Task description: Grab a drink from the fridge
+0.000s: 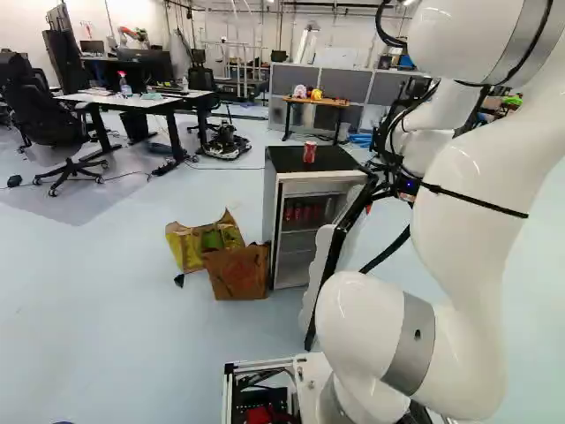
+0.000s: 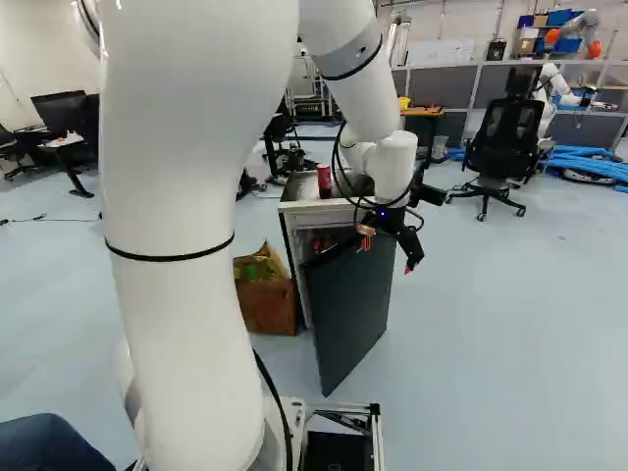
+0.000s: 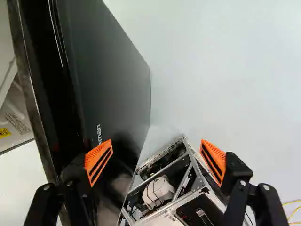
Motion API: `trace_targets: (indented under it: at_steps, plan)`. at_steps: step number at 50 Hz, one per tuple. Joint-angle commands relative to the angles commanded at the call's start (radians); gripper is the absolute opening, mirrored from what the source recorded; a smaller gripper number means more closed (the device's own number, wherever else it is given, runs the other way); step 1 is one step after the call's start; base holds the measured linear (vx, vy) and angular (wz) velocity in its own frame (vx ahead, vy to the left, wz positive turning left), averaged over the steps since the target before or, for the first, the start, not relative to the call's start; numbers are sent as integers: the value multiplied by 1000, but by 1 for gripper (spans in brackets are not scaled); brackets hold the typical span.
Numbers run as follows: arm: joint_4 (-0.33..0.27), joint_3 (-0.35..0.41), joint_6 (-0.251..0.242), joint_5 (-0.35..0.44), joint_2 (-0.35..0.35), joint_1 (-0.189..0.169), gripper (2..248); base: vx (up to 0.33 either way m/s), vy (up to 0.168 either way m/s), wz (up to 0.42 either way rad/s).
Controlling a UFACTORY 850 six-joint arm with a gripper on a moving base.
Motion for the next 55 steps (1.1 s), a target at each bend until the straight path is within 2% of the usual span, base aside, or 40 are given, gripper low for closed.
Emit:
trace_targets:
  at_steps: [55]
  plan:
    - [-72, 110, 0, 0, 85, 151, 247, 0, 0, 0]
